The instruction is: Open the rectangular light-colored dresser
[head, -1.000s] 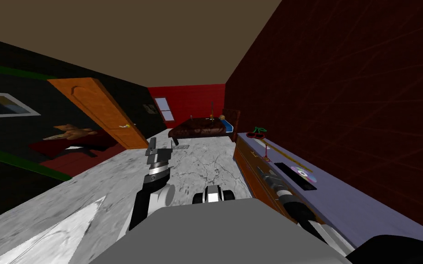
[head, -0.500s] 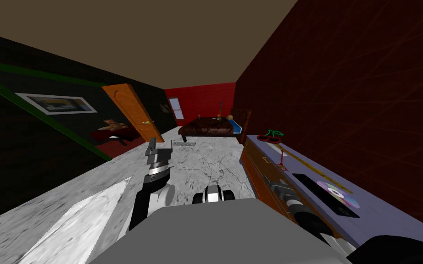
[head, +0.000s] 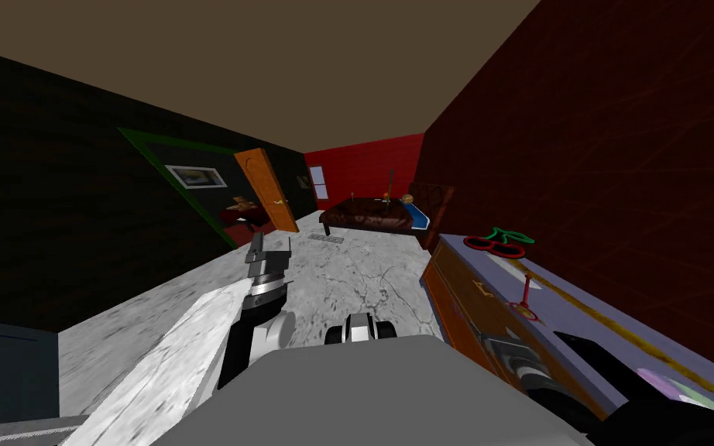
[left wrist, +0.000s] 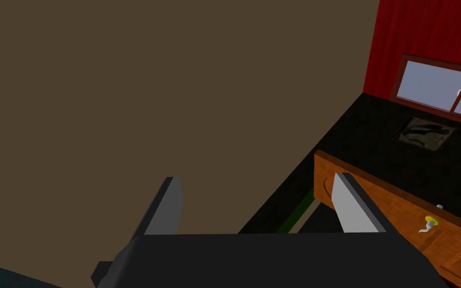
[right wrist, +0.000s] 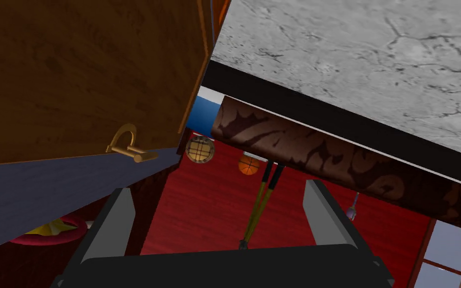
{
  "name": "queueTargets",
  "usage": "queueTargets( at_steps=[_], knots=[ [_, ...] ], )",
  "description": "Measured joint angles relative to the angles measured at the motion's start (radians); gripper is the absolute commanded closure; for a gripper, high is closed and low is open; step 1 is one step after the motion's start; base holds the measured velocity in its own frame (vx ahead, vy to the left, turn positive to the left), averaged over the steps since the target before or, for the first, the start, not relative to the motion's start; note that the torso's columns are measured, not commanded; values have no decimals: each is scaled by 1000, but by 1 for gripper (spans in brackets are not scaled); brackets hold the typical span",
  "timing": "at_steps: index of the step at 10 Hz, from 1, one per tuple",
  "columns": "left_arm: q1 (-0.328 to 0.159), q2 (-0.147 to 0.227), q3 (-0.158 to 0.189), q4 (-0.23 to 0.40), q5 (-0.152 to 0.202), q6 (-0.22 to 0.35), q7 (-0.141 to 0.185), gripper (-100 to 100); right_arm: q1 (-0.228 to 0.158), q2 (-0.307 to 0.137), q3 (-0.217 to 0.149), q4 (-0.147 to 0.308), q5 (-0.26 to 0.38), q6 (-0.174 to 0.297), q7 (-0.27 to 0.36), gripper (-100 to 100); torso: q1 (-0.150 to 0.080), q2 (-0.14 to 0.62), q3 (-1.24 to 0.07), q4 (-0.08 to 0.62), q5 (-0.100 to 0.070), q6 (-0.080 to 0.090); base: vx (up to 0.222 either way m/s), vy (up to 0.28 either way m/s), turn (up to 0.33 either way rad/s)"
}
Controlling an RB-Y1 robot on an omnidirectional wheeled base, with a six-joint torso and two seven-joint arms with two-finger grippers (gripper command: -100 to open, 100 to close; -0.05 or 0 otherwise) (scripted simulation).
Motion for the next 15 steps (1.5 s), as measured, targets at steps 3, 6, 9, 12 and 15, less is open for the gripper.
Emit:
queueTargets(
  at_steps=[3,6,9,12,15],
  knots=[
    [0,0,0,0,0,0,0,0,23,-28,-34,67,41,25,54,-100,-1,0,0,0,0,1,1,15,294],
    [0,0,0,0,0,0,0,0,34,-45,-77,163,104,49,125,-100,0,0,0,0,0,1,2,18,283],
    [0,0,0,0,0,0,0,0,44,-56,-112,235,157,67,185,-100,0,0,0,0,0,0,2,15,289],
    [0,0,0,0,0,0,0,0,78,-82,-135,282,215,119,248,-100,-1,0,0,0,0,1,5,14,219],
    [0,0,0,0,0,0,0,0,98,-117,-167,345,267,147,303,-100,0,0,0,0,0,1,4,14,279]
  ],
)
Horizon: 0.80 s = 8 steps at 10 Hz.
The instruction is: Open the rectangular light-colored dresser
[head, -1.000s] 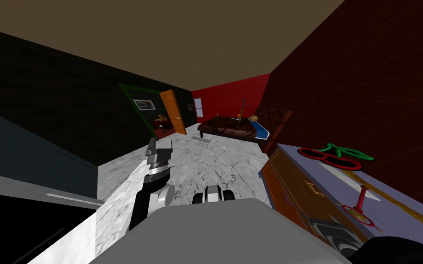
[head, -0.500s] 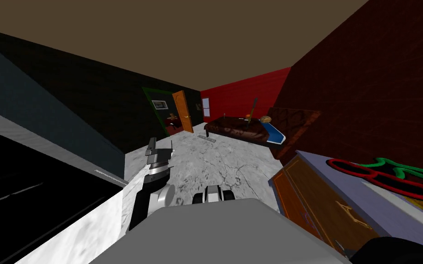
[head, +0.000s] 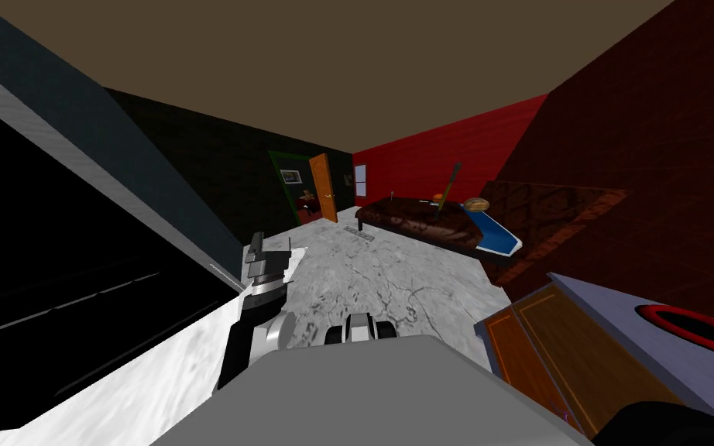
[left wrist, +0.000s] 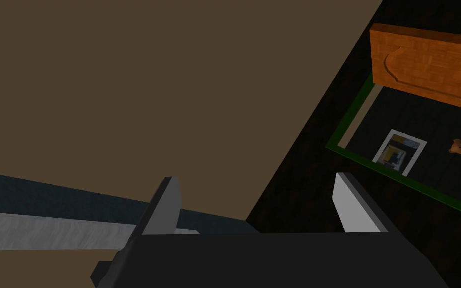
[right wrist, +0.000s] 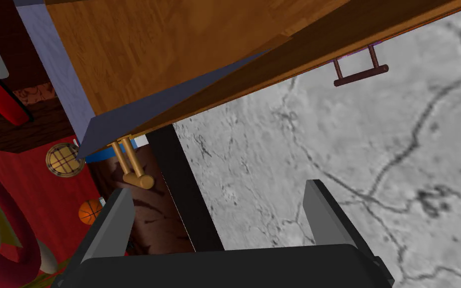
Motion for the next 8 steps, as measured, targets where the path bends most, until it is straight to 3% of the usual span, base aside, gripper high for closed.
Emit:
queueTargets(
  at_steps=[1,4,5,7,8],
  knots=[
    [0,0,0,0,0,0,0,0,13,-21,16,2,6,31,12,-100,0,0,0,0,0,0,3,6,64],
    [0,0,0,0,0,0,0,0,-5,-21,-35,61,62,21,61,-100,0,0,0,0,0,-1,3,6,122],
    [0,0,0,0,0,0,0,0,-5,-22,-36,63,64,23,65,-100,0,0,0,0,0,0,-71,15,311],
    [0,0,0,0,0,0,0,0,-16,-27,-43,123,40,34,49,-100,1,7,4,2,0,0,-157,21,366],
    [0,0,0,0,0,0,0,0,-11,-33,-33,132,25,49,40,-100,0,4,3,1,0,0,-147,29,358]
  ],
)
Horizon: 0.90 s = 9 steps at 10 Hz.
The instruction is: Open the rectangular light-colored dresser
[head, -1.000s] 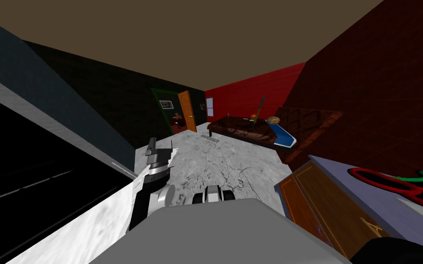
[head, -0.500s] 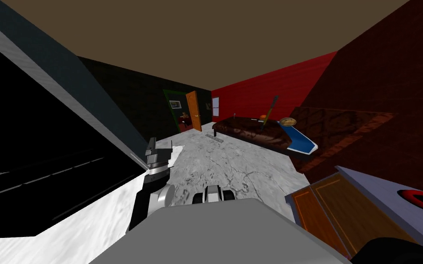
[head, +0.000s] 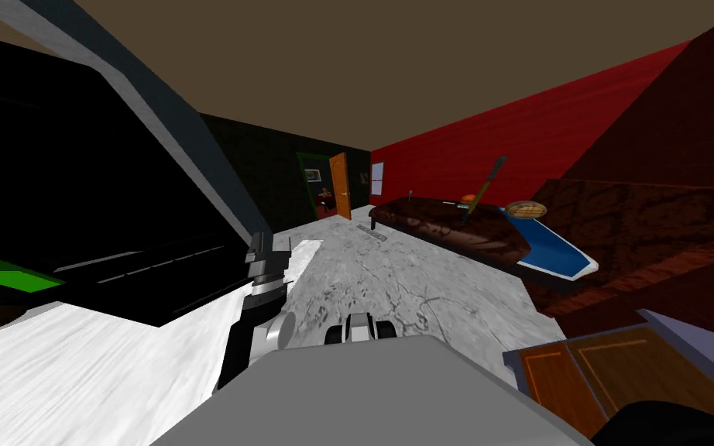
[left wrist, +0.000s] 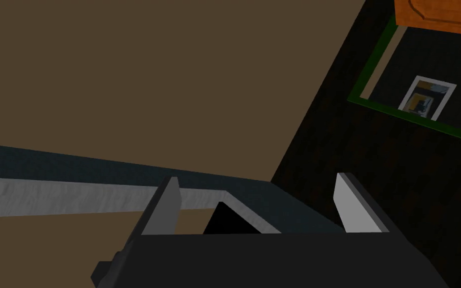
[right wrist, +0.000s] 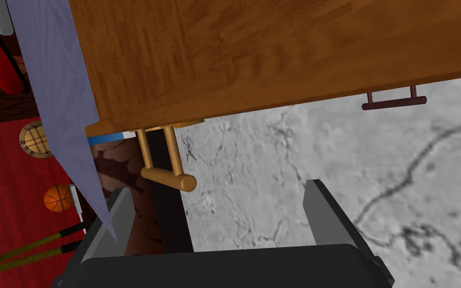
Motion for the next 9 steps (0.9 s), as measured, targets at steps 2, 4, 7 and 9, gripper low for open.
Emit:
queueTargets(
  at_steps=[2,4,7,9],
  knots=[
    [0,0,0,0,0,0,0,0,11,0,10,30,-37,34,-23,-100,1,-3,-3,-1,0,-1,-152,44,332],
    [0,0,0,0,0,0,0,0,11,-10,16,74,-66,53,-39,-100,-1,-6,-4,-2,0,-1,-144,51,372],
    [0,0,0,0,0,0,0,0,3,-22,21,151,-110,83,-67,-100,-2,-5,-3,-2,0,-1,-134,42,409],
    [0,0,0,0,0,0,0,0,10,-27,36,180,-151,120,-84,-100,2,-4,-3,-1,1,1,-128,78,301]
  ],
)
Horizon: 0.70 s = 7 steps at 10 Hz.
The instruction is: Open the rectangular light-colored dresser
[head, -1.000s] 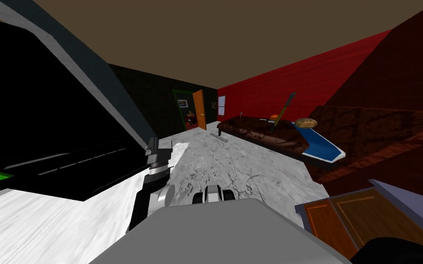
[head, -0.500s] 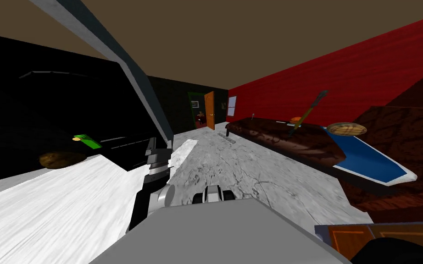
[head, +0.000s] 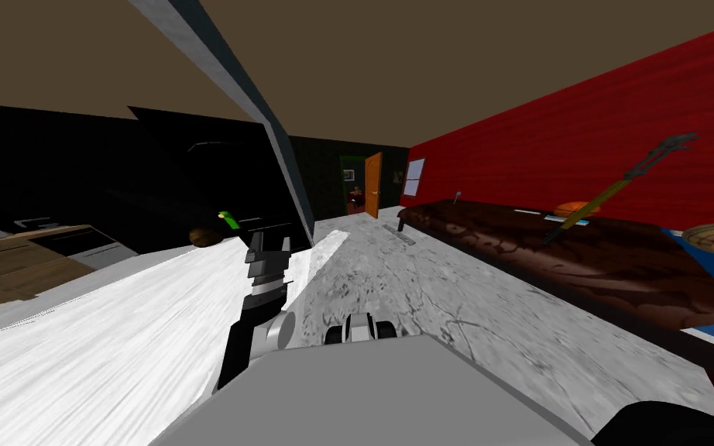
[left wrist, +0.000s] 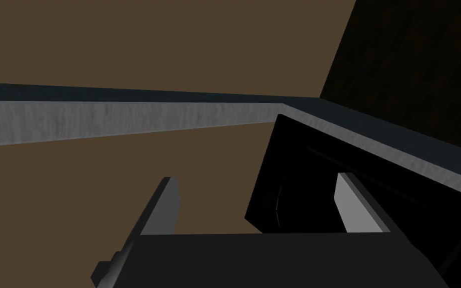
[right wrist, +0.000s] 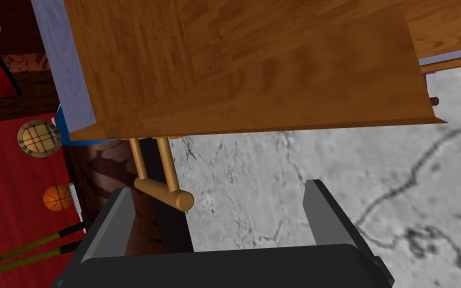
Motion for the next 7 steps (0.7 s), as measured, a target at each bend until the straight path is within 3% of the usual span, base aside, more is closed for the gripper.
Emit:
queueTargets(
  at_steps=[1,2,3,4,6,7],
  knots=[
    [0,0,0,0,0,0,0,0,-5,-9,2,30,-18,7,-8,-100,-1,0,0,0,0,-2,-152,107,485],
    [0,0,0,0,0,0,0,0,13,-18,16,37,-59,26,-18,-100,0,1,0,0,0,-1,-108,75,204],
    [0,0,0,0,0,0,0,0,-6,-8,-12,79,-29,18,-31,-100,-3,-1,0,0,-1,0,-40,26,10],
    [0,0,0,0,0,0,0,0,-8,-6,-16,85,-23,13,-34,100,-5,-4,-2,-1,-2,-1,56,-47,-406],
    [1,0,1,0,0,0,0,0,-13,6,-36,42,26,-13,-19,100,-12,-5,-1,-2,-9,5,154,-94,-316],
    [1,0,1,0,0,0,0,0,-5,1,-28,24,19,-13,-10,100,-13,1,4,2,-12,2,160,-60,-396]
  ],
)
